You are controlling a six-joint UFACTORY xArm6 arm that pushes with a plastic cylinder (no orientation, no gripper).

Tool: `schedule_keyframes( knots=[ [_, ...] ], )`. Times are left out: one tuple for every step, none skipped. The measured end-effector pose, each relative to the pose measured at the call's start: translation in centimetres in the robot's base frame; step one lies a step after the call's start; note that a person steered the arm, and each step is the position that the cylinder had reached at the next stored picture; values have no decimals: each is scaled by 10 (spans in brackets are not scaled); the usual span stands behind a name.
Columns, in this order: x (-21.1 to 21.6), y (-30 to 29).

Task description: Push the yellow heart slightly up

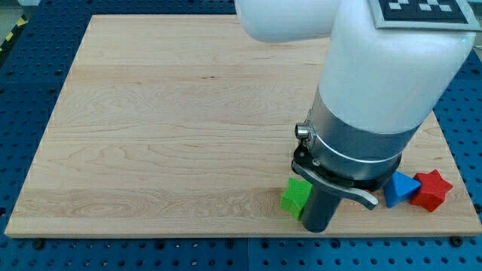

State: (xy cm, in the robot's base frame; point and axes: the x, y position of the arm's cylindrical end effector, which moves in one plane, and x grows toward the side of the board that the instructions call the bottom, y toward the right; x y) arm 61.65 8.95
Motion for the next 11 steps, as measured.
schedule_keyframes(
  knots=[
    [0,60],
    [-1,88],
    [-11,83],
    [-31,52],
    [-36,36],
    [-40,36],
    [-54,44],
    [-63,50],
    [-71,44],
    [-86,23],
    [-106,22]
  ],
)
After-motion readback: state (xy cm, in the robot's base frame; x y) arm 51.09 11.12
